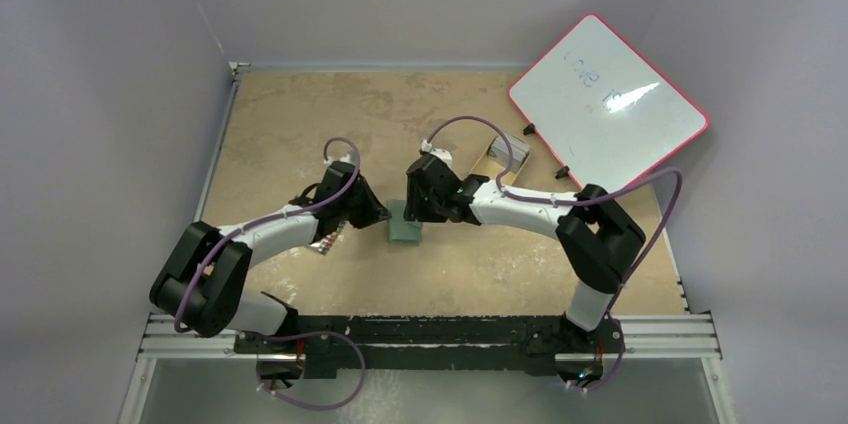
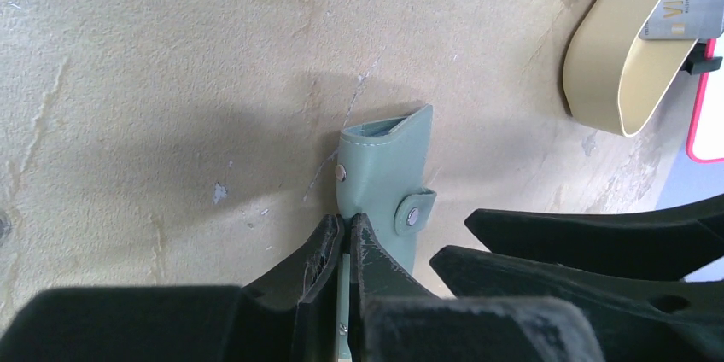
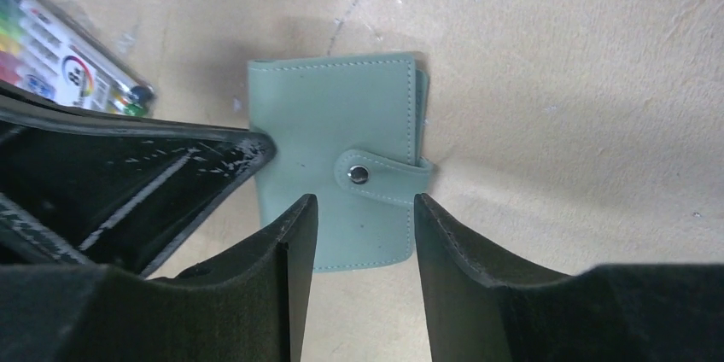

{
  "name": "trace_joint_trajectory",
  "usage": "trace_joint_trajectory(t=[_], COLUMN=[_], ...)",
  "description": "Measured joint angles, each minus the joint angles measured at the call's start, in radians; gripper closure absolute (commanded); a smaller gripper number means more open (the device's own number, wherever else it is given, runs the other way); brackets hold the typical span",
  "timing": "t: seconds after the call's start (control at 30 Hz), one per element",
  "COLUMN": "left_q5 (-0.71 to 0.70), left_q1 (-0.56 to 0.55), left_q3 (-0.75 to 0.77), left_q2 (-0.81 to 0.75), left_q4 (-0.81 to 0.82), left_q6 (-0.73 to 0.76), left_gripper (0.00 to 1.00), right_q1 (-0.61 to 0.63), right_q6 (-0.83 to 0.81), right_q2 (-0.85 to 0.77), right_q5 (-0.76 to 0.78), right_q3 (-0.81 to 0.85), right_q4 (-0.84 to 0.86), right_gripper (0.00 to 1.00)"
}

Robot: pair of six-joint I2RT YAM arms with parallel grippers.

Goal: Put the credit cards into the card holder
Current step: Open the card holder at the center of the board.

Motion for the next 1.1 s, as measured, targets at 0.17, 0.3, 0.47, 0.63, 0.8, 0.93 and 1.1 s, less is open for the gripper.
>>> trace_joint_trajectory(t=[0.17, 0.3, 0.47, 0.63, 0.8, 0.93, 1.1], left_q5=[-0.002, -0.002, -0.002, -0.002, -0.005, -0.005, -0.002], left_q1=[0.000, -0.002, -0.003, -0.003, -0.003, -0.003, -0.005], left_q3=[0.000, -0.016, -0.029, -0.030, -0.030, -0.030, -0.030], left_q2=[0.000, 0.000, 0.004, 0.009, 0.021, 0.035, 0.040], left_q4=[0.005, 0.029, 0.038, 0.045, 0.056, 0.057, 0.060], left_q6=[-0.001, -0.005, -0.007, -0.008, -0.006, -0.005, -0.005], left_gripper=[1.00, 1.00, 1.00, 1.00, 1.00, 1.00, 1.00], right_q1=[0.000, 0.000, 0.000, 0.000, 0.005, 0.008, 0.007], right_q6=[0.000, 0.000, -0.001, -0.005, -0.013, -0.016, -0.031], right_q2=[0.000, 0.039, 0.088, 0.091, 0.101, 0.099, 0.061], right_q5=[-0.010, -0.026, -0.029, -0.017, 0.013, 0.056, 0.091], right_q3=[0.011, 0.017, 0.025, 0.029, 0.056, 0.057, 0.022], right_q4=[0.015, 0.026, 0.032, 0.023, 0.000, -0.006, -0.015], right_gripper=[0.51, 0.51, 0.52, 0.70, 0.98, 1.00, 1.00])
